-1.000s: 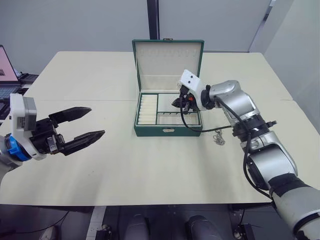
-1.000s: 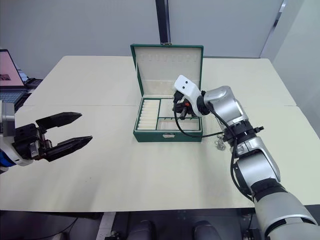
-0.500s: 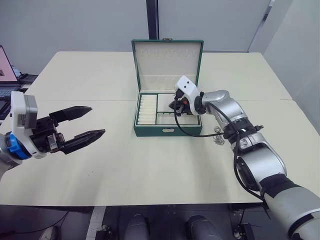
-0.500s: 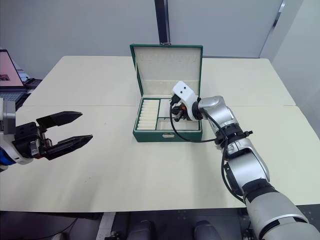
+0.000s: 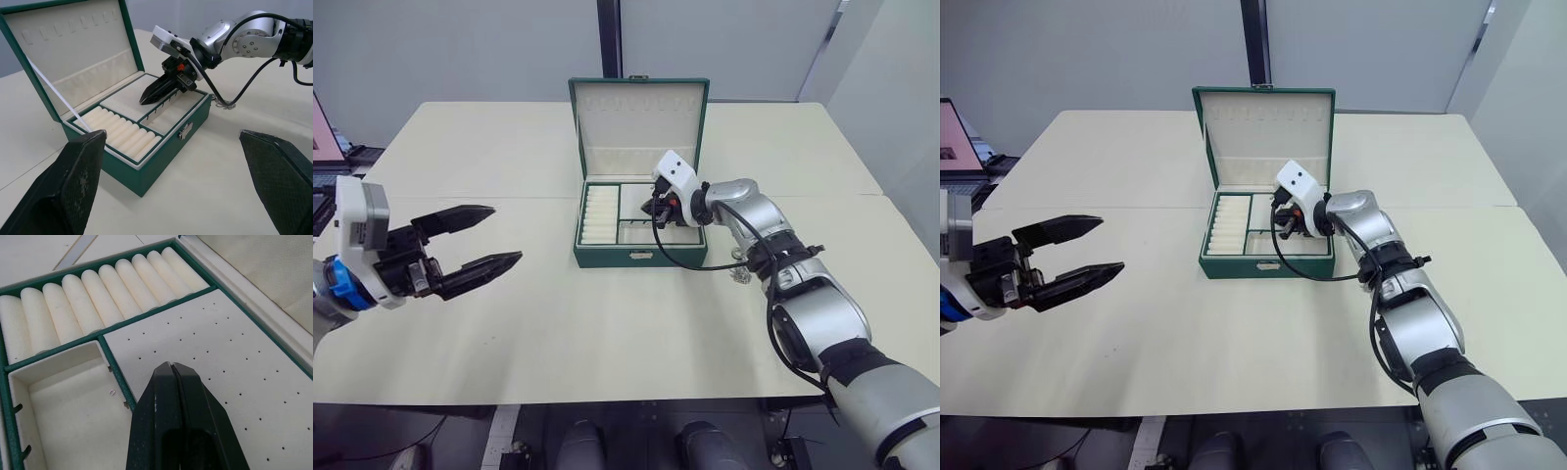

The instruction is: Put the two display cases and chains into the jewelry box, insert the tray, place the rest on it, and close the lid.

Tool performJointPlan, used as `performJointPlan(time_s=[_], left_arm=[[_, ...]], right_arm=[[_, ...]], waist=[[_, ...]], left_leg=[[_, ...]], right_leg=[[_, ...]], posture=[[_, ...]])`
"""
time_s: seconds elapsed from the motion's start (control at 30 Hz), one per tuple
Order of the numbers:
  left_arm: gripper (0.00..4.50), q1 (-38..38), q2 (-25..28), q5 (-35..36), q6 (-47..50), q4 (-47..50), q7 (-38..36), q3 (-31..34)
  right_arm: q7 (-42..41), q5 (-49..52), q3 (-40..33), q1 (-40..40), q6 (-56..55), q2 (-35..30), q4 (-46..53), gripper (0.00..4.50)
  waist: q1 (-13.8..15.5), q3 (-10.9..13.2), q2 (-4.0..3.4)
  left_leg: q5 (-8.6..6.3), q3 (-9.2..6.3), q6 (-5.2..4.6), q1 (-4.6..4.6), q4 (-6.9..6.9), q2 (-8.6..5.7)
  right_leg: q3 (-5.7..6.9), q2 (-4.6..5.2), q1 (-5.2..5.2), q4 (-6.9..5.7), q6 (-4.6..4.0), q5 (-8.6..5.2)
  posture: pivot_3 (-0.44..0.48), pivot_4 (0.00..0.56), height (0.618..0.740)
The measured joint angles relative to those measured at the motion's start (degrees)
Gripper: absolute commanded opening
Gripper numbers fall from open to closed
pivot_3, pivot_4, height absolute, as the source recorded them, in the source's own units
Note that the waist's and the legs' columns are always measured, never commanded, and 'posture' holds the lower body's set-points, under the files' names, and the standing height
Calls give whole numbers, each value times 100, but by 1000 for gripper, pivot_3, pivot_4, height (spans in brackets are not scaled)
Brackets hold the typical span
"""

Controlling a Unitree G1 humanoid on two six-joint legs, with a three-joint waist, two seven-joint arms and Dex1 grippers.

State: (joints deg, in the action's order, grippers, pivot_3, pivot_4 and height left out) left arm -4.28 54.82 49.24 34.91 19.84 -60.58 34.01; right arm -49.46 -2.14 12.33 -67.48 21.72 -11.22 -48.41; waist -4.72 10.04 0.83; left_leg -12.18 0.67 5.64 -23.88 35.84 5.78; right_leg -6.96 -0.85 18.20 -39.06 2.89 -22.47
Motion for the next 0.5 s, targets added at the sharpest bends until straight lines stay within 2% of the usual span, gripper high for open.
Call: performJointPlan(time_s=[0.1,0.2,0.3,0.37,0.5], left_arm=[[4500,-129,0,30,94,18,62,-75],[4500,-245,2,154,231,86,123,-141],[4500,-271,21,236,323,171,99,-201],[4500,-214,42,249,374,201,34,-213],[4500,-173,60,250,394,205,-131,-243]], right_arm=[[-3,21,-21,2,167,-39,133,17],[-74,176,-118,199,814,-378,1178,17],[-198,465,-399,797,1820,-1138,3244,17],[-247,722,-625,1546,2469,-1618,4747,17],[-201,1290,-1060,3121,3634,-2137,7032,17]], waist=[[2,0,0],[33,7,3],[135,5,7],[193,3,10],[210,6,11]], left_leg=[[0,0,0,-1,0,0],[0,-2,1,-12,0,-1],[-1,-3,2,-15,-4,0],[-2,-11,2,-15,-9,1],[-7,-5,-8,-15,-8,-3]], right_leg=[[0,0,0,0,0,0],[3,2,4,2,0,0],[5,2,5,9,1,-1],[10,0,3,11,2,-1],[1,0,2,9,2,-1]], posture=[[0,150,740],[0,150,740],[0,150,740],[0,150,740],[0,150,740]])
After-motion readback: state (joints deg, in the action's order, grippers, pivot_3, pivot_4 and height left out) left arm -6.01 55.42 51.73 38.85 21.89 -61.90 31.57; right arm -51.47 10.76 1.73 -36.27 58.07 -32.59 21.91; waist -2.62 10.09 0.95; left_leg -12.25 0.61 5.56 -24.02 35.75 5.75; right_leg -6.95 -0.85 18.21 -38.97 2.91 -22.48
